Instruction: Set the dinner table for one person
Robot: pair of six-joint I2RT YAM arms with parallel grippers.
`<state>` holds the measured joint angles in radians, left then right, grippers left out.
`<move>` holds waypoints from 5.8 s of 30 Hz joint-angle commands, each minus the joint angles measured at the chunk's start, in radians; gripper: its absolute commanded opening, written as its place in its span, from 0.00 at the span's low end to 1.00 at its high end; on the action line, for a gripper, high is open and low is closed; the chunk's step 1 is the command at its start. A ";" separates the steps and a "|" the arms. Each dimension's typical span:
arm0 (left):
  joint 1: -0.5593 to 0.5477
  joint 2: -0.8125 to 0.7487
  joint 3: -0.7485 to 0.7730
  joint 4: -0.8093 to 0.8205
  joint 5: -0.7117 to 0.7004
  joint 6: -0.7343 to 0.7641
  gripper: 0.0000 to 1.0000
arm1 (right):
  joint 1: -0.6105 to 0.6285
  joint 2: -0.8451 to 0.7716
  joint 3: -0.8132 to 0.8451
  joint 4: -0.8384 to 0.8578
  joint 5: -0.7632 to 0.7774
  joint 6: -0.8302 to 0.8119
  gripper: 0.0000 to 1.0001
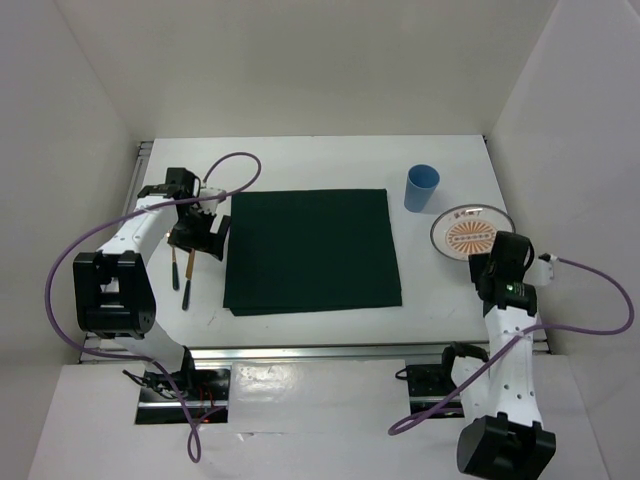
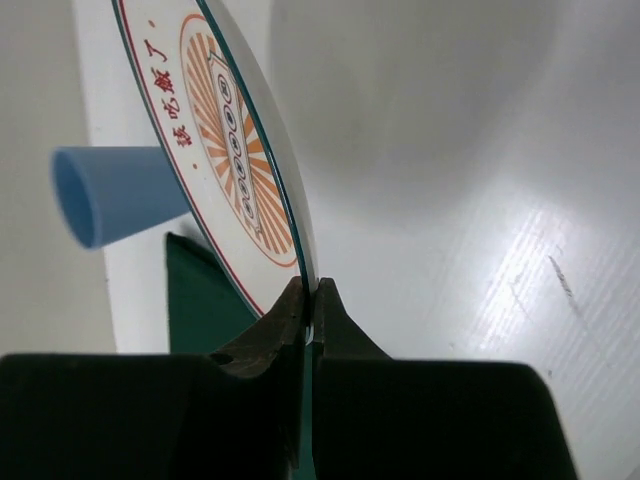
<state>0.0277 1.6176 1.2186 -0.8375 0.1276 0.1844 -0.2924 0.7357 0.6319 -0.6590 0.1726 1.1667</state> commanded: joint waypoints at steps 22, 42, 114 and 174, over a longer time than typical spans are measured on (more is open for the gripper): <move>0.113 -0.045 0.059 -0.003 -0.129 0.015 0.97 | 0.465 0.624 0.574 0.548 -0.709 -0.605 0.00; 0.123 0.045 -0.103 -0.041 -0.172 0.063 0.94 | 0.665 1.103 0.367 0.761 -1.000 -0.610 0.00; 0.086 0.113 -0.182 -0.058 -0.143 0.073 0.41 | 0.536 0.817 0.370 0.423 -0.817 -0.728 0.60; -0.095 -0.343 0.200 0.255 1.273 -0.214 0.00 | 1.075 0.607 0.457 1.067 -0.752 -0.671 0.54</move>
<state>-0.0662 1.2819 1.4025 -0.6189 1.3674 -0.0528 0.7647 1.3960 1.1057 0.3309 -0.5602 0.5003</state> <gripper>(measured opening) 0.046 0.543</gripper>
